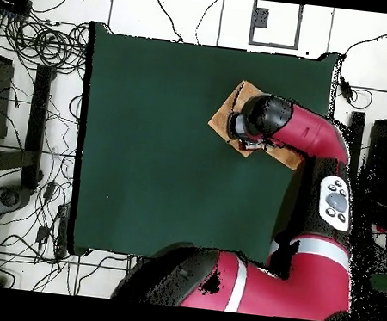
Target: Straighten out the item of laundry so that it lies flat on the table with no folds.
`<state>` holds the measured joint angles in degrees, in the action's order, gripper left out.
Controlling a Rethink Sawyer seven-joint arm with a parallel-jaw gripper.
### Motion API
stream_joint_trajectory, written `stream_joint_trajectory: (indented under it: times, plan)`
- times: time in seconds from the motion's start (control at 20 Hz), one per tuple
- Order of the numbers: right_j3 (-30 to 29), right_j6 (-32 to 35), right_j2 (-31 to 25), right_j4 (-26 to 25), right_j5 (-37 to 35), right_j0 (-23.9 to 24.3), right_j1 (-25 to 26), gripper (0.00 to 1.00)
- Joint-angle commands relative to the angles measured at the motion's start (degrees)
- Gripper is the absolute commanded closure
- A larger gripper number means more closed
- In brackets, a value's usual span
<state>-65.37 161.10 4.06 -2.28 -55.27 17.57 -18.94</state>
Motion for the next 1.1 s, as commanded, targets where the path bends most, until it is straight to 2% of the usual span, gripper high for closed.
stream_joint_trajectory:
  times: [0.05, 0.65, 1.1]
  plan:
    - [-11.6, -6.4, 0.8, -5.9, 3.4, 0.7, -0.3, 1.00]
    - [-14.0, -7.0, 2.8, -15.9, 7.3, 0.7, -0.3, 1.00]
    - [-14.3, -10.1, 2.8, -21.3, 5.7, 1.4, -1.9, 1.00]
